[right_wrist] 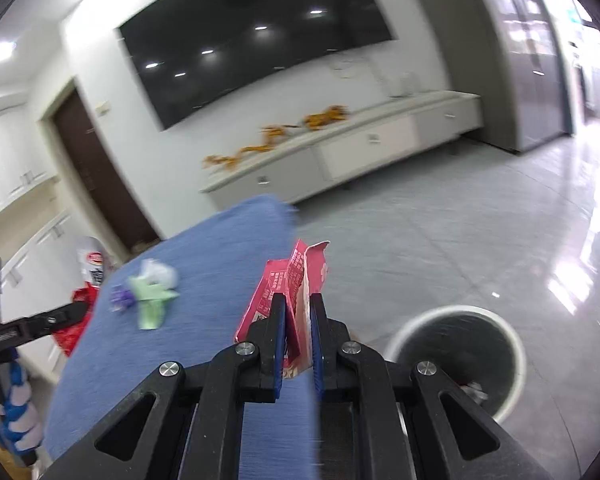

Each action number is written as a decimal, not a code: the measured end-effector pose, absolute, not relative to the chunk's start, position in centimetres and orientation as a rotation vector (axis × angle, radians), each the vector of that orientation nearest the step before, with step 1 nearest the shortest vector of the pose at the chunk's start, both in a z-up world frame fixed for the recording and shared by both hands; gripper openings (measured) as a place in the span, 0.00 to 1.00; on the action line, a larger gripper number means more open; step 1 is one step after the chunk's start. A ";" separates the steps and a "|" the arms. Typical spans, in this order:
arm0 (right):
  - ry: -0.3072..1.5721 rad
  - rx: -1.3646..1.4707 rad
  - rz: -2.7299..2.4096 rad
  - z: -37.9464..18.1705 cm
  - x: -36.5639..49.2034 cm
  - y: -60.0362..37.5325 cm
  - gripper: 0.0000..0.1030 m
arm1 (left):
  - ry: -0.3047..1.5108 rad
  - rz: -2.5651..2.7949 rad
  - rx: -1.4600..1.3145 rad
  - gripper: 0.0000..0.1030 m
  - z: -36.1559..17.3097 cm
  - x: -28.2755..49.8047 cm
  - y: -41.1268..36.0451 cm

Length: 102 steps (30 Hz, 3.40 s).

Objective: Collect trash
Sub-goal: 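Carry both wrappers to the bin and open both grippers over it, then move both grippers back over the table toward the purple and green wrappers, then grasp the purple bag with the left gripper while the right grasps the green wrapper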

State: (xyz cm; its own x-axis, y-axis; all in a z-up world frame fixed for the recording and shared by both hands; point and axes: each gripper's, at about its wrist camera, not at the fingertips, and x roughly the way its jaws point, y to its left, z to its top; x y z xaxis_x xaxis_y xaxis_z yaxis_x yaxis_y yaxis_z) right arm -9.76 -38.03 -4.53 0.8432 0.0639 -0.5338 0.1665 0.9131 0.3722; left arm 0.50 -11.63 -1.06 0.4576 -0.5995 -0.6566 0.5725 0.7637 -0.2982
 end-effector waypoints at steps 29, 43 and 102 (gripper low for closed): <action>0.815 0.756 -0.388 -21.1 -10.5 -53.8 0.43 | 1.198 -0.944 0.133 0.49 -14.3 5.0 -40.0; 0.721 0.747 -0.406 -15.9 -12.9 -51.9 0.43 | 1.071 -0.817 0.207 0.49 -10.8 2.0 -33.2; 0.730 0.203 0.426 -3.9 5.1 -16.2 0.61 | 0.833 -0.208 -0.232 0.64 -6.4 10.3 11.0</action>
State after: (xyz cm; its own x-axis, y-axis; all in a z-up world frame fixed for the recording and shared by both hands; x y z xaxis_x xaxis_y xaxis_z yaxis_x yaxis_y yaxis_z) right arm 5.10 -16.20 -3.90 0.6646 0.4443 -0.6008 -0.3052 0.8953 0.3245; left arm 10.27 10.96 -6.43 0.6553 -0.2720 -0.7047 0.0915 0.9546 -0.2834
